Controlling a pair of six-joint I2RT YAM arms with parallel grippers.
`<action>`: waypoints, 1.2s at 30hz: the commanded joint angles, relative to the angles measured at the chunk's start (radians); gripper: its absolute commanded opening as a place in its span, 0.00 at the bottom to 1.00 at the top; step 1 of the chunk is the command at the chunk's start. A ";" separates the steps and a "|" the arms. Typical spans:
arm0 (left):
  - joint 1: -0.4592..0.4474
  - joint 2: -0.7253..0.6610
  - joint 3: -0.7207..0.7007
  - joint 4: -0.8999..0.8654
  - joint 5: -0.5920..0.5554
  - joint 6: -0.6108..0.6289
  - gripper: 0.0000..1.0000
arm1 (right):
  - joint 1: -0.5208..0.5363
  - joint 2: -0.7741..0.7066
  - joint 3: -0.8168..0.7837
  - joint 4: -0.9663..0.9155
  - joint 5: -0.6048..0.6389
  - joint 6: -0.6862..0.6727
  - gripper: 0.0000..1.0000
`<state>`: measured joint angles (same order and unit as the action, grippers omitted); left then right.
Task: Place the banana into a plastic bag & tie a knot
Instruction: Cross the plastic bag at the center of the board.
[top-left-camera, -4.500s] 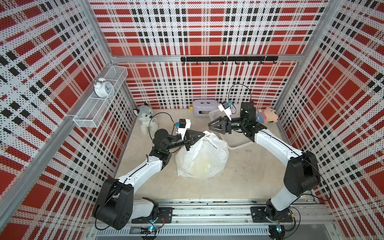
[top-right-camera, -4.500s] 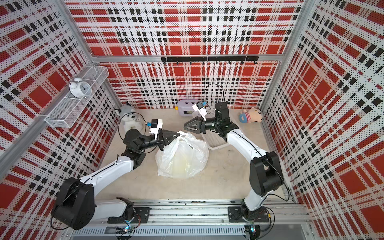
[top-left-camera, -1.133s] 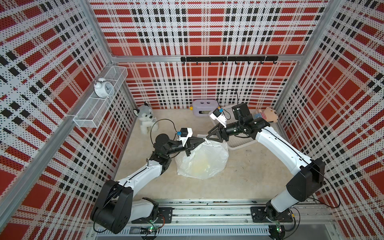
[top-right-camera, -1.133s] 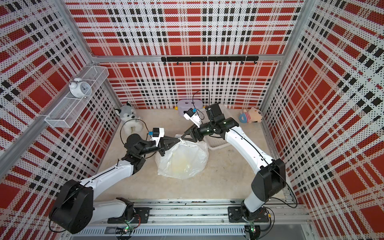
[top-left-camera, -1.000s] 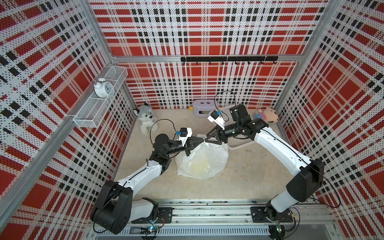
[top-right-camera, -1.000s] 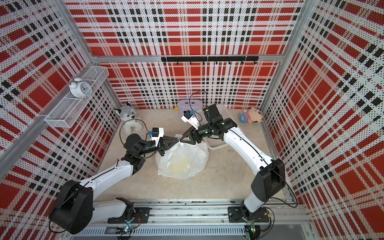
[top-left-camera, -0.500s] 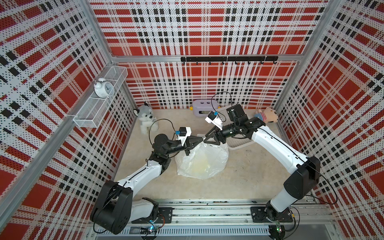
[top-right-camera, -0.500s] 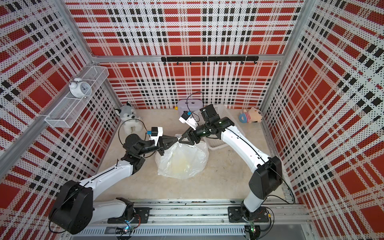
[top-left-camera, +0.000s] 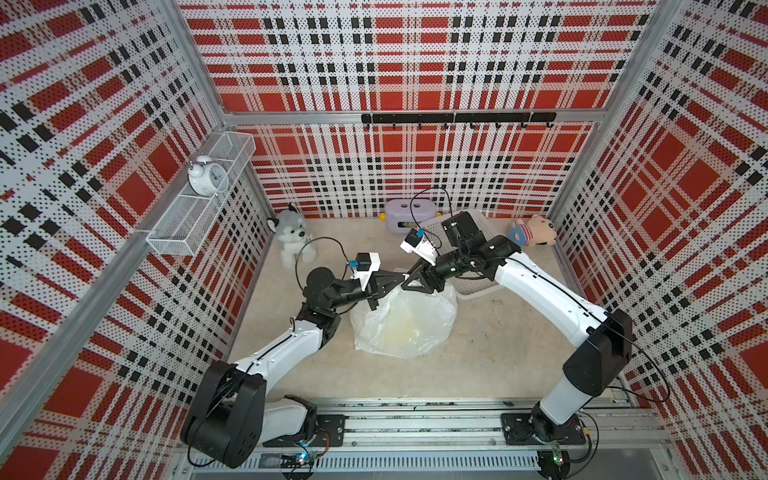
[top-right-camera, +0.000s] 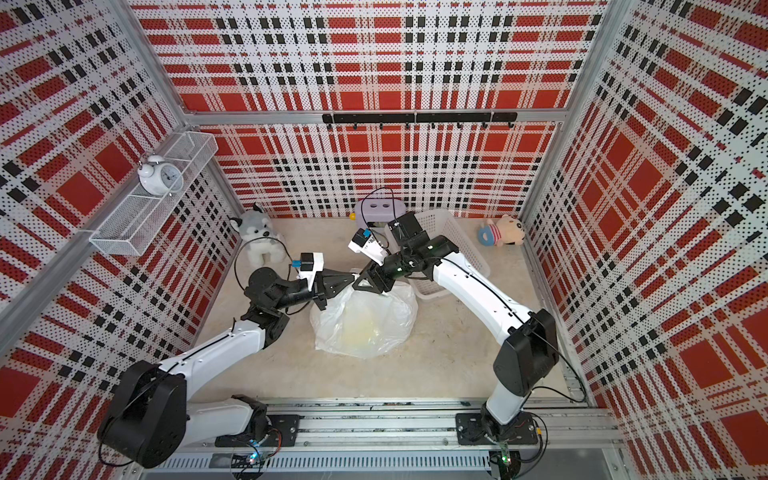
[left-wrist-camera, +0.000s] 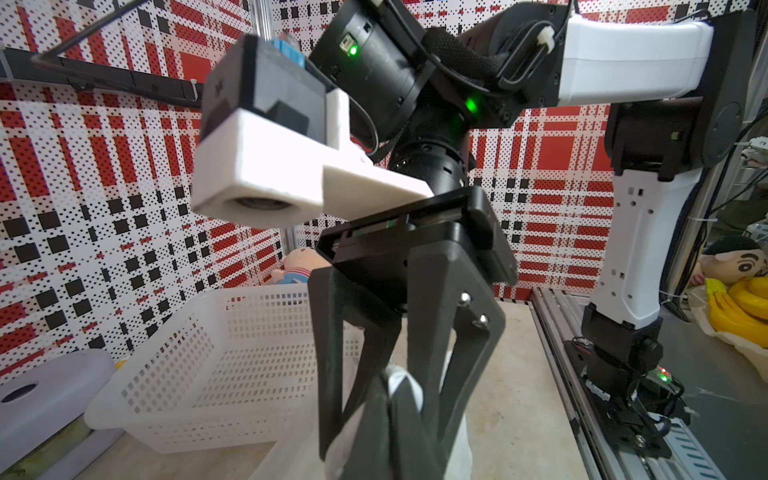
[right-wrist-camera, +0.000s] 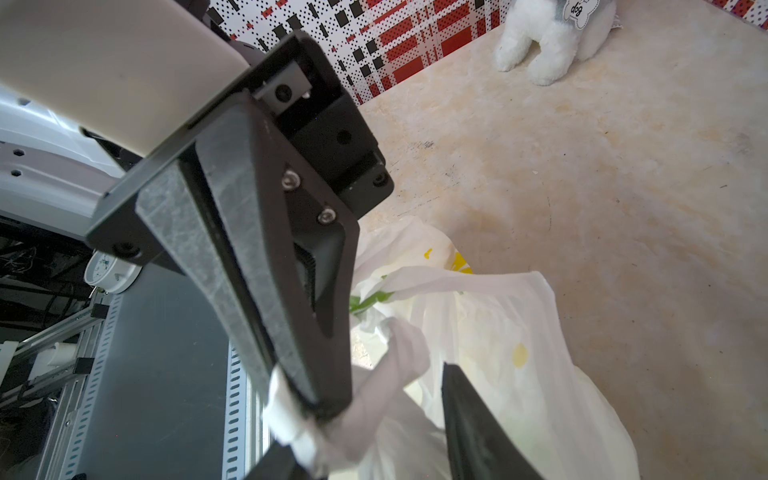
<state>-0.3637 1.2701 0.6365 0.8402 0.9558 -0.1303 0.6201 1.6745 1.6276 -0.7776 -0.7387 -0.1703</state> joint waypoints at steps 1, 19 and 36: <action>0.003 0.004 0.000 0.062 0.030 -0.020 0.00 | 0.008 0.011 0.021 -0.003 0.049 -0.009 0.37; 0.101 -0.134 -0.068 0.079 -0.173 -0.228 0.68 | 0.085 -0.084 -0.093 0.171 0.334 0.010 0.00; 0.053 0.229 0.097 0.029 -0.182 -0.343 0.57 | 0.224 -0.170 -0.238 0.438 0.741 -0.101 0.00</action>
<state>-0.2508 1.5124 0.7425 0.8505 0.7273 -0.4923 0.8318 1.5608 1.4166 -0.4553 -0.1078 -0.2287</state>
